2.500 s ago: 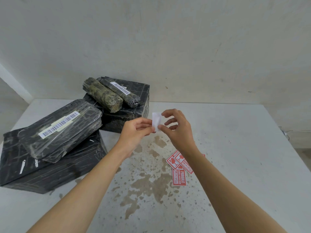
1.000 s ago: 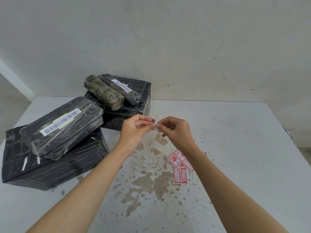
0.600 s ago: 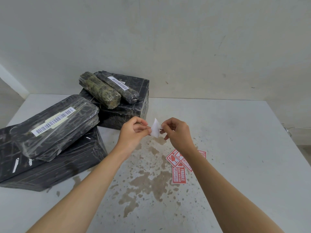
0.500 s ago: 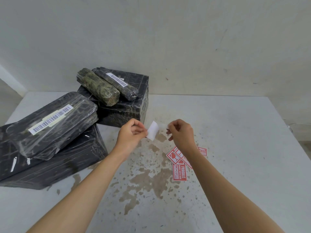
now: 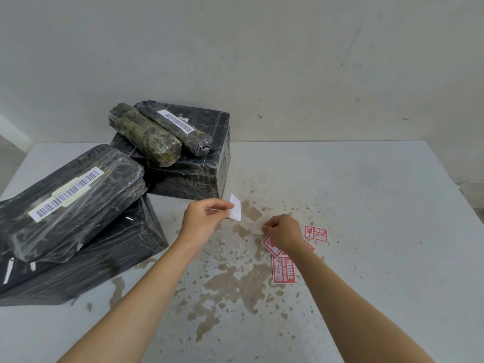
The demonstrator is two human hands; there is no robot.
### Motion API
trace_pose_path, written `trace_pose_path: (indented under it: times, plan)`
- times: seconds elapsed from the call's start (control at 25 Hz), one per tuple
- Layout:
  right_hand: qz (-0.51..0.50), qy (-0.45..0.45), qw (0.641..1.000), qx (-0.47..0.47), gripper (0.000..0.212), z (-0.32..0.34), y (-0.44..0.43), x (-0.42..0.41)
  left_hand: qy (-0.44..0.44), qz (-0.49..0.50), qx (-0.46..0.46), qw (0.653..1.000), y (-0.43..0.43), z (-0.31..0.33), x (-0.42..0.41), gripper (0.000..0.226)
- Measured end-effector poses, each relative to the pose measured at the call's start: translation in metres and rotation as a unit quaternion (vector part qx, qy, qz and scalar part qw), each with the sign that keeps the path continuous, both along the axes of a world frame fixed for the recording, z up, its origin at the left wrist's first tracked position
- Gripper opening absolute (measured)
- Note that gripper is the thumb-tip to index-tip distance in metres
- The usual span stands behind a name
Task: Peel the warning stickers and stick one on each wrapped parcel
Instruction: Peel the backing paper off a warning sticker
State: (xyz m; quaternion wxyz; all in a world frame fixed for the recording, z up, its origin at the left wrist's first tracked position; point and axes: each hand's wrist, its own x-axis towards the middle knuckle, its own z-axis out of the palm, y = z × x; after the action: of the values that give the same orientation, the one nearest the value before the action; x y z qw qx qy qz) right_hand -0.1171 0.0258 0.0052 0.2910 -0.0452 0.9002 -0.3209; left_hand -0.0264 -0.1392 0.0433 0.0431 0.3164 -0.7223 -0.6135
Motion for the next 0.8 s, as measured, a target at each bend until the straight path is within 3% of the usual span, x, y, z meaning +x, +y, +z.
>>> trace_pose_path:
  times: [0.2,0.28,0.4,0.52,0.64,0.8]
  plan:
    - [0.005,0.067,0.998,0.016,0.025,0.002,0.005,-0.001,-0.005,-0.011,0.014,1.0,0.009,0.001,-0.004,0.021]
    - [-0.047,0.067,0.994,-0.068,0.021,0.008,0.007,-0.001,-0.003,-0.008,0.024,1.0,0.013,0.003,-0.006,0.023]
    - [-0.114,-0.045,0.957,-0.262,0.013,0.029,0.003,-0.003,0.012,0.004,0.032,0.999,0.021,0.006,-0.01,0.024]
    - [-0.056,-0.024,0.971,-0.229,0.006,0.037,-0.003,-0.005,0.022,0.025,0.023,0.999,0.029,0.011,-0.012,0.022]
    - [-0.054,-0.004,0.981,-0.185,0.015,0.035,0.0,0.0,0.016,0.053,0.028,0.998,0.029,0.009,-0.009,0.022]
    - [-0.038,-0.035,0.955,-0.292,0.015,0.039,0.004,0.01,0.018,0.048,0.038,0.998,0.028,0.006,-0.003,0.018]
